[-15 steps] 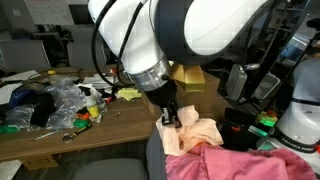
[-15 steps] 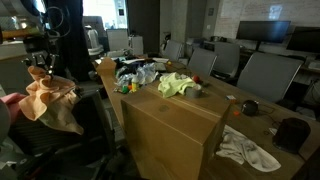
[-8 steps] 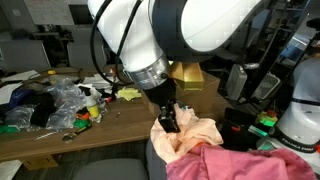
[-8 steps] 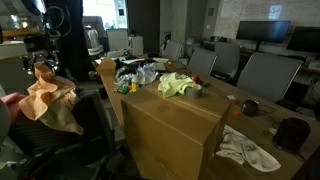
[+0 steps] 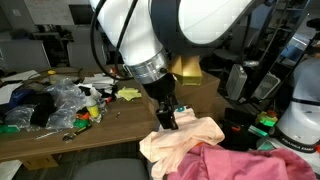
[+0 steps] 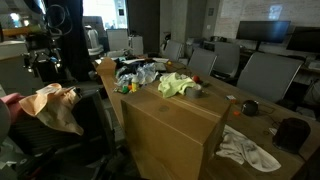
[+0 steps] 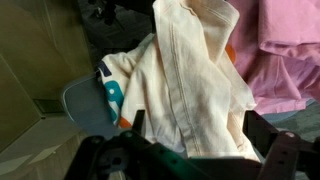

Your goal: Move the two shirts and the yellow towel from the top of the box to the backrest of the chair

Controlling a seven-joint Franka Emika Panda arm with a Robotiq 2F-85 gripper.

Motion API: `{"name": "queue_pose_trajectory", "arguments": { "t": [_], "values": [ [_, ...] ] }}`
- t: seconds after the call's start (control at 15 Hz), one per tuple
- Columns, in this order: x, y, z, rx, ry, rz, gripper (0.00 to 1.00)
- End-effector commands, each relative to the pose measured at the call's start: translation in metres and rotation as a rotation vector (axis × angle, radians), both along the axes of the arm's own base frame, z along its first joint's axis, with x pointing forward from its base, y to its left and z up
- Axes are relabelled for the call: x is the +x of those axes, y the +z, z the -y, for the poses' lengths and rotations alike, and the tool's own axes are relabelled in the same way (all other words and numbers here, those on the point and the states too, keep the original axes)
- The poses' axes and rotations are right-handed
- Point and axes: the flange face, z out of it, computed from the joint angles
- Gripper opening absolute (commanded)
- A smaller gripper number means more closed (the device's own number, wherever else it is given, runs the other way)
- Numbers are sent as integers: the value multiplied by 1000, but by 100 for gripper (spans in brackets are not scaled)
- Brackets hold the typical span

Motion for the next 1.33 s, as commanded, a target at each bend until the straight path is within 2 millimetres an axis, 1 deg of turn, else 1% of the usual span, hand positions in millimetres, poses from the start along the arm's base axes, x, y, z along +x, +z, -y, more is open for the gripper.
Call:
{"name": "queue_pose_trajectory", "arguments": {
  "t": [0.0, 0.2, 0.47, 0.67, 0.93, 1.07, 1.27],
  "values": [
    [7, 32, 20, 39, -41, 43, 100],
    [17, 60, 49, 49, -109, 129, 100],
    [38, 102, 95, 40, -226, 310, 100],
    [55, 124, 129, 16, -314, 439, 100],
    [74, 139, 171, 5, -460, 592, 100],
    [86, 139, 194, -12, -535, 658, 100],
    [100, 131, 235, -54, -656, 746, 100]
  ]
}}
